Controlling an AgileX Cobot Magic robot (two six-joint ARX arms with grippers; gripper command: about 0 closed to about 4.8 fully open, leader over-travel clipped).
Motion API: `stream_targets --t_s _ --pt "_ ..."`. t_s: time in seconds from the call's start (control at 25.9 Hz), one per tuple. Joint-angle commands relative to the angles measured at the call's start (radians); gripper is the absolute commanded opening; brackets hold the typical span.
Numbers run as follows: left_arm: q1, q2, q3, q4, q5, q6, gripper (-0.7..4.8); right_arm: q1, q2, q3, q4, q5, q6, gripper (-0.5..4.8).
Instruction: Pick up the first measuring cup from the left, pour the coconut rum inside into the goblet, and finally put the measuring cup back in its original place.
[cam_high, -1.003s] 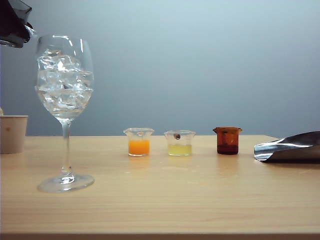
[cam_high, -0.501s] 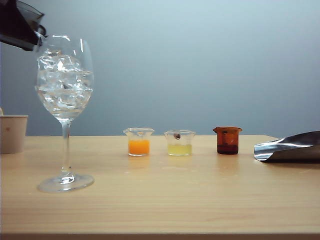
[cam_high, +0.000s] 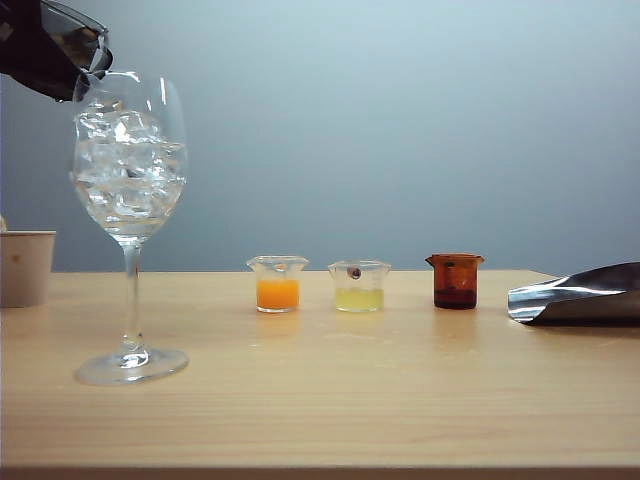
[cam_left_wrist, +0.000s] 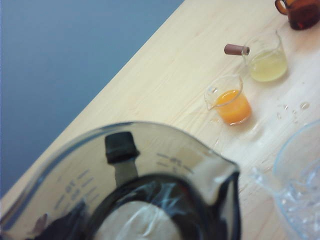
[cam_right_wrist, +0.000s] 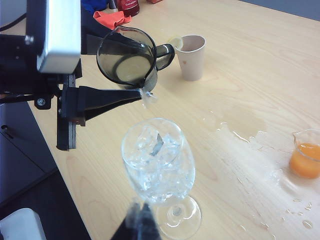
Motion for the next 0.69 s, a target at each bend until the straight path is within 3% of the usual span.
stream_targets --t_s 0.04,0.31,0.5,0.69 --pt "0.0 -0.004 0.004 0.029 0.059 0.101 0.79 -0.001 -0.004 0.005 0.014 0.002 0.001 -0.09" --pt "0.0 -0.003 0.004 0.029 0.076 0.136 0.79 -0.001 -0.004 0.004 0.013 0.005 0.001 -0.09" --pt "0.0 -0.004 0.004 0.029 0.075 0.259 0.79 -0.001 -0.004 0.004 0.013 0.021 0.001 -0.09" --pt "0.0 -0.003 0.004 0.033 0.08 0.263 0.79 -0.001 -0.004 0.004 0.013 0.021 0.001 -0.09"
